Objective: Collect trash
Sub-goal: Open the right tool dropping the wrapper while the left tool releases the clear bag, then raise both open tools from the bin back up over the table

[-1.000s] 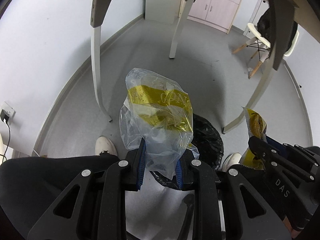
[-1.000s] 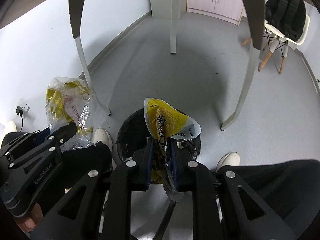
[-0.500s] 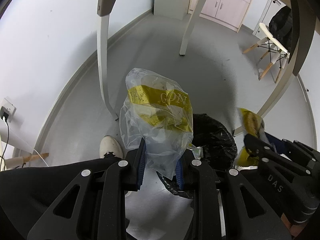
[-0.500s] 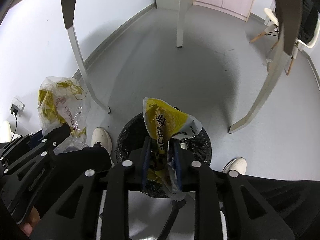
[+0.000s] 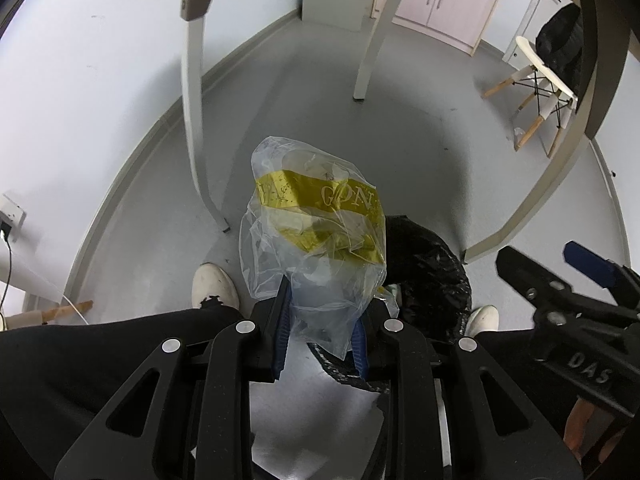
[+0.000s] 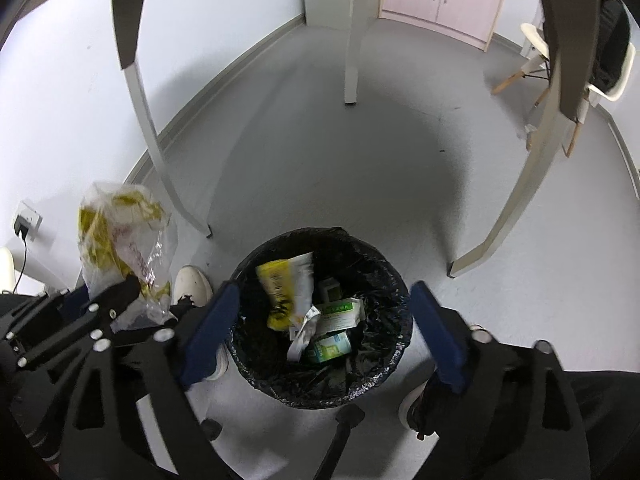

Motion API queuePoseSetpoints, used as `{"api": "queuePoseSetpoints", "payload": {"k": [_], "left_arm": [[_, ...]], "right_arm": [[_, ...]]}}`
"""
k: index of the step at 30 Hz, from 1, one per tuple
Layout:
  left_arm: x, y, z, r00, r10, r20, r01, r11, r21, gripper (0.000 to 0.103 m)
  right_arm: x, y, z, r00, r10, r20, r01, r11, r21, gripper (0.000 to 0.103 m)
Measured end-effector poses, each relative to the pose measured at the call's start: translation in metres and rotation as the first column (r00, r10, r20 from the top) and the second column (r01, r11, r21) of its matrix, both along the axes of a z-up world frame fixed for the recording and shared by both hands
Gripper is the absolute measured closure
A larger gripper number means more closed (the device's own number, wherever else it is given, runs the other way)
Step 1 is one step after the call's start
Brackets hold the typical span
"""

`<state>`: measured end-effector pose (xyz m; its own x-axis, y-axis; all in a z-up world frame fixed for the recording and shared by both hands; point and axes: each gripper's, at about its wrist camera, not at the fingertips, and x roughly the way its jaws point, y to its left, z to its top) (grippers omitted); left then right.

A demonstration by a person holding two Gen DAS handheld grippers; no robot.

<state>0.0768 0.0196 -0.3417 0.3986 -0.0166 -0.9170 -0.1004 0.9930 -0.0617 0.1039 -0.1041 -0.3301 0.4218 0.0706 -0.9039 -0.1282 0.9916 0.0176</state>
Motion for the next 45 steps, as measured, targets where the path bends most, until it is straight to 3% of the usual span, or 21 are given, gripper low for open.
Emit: {"api": "queuePoseSetpoints", "payload": {"k": [2, 17, 28, 37, 45], "left_arm": [[0.001, -0.004, -0.001, 1.0, -0.009, -0.004, 0.009, 1.0, -0.003, 0.078], [0.012, -0.05, -0.01, 0.996, -0.086, -0.028, 0.085, 0.996, -0.033, 0.075], [0.012, -0.056, -0.01, 0.995, -0.1, -0.017, 0.1, 0.995, -0.008, 0.042], [0.01, -0.051, -0.003, 0.996, -0.092, 0.016, 0.092, 0.996, 0.008, 0.013], [0.003, -0.041, 0.013, 0.995, -0.081, 0.056, 0.08, 0.997, 0.021, 0.006]], "right_arm": [[-0.001, -0.009, 0.003, 1.0, -0.02, 0.009, 0.02, 1.0, 0.001, 0.008], [-0.016, -0.083, 0.01, 0.989, -0.15, 0.02, 0.15, 0.989, 0.004, 0.008], [-0.017, -0.101, 0.01, 0.981, -0.193, 0.015, 0.193, 0.981, 0.012, 0.008], [-0.016, -0.094, 0.01, 0.986, -0.167, 0.019, 0.167, 0.986, 0.003, 0.008], [-0.019, -0.091, 0.015, 0.988, -0.149, 0.025, 0.149, 0.989, 0.001, 0.008]]}}
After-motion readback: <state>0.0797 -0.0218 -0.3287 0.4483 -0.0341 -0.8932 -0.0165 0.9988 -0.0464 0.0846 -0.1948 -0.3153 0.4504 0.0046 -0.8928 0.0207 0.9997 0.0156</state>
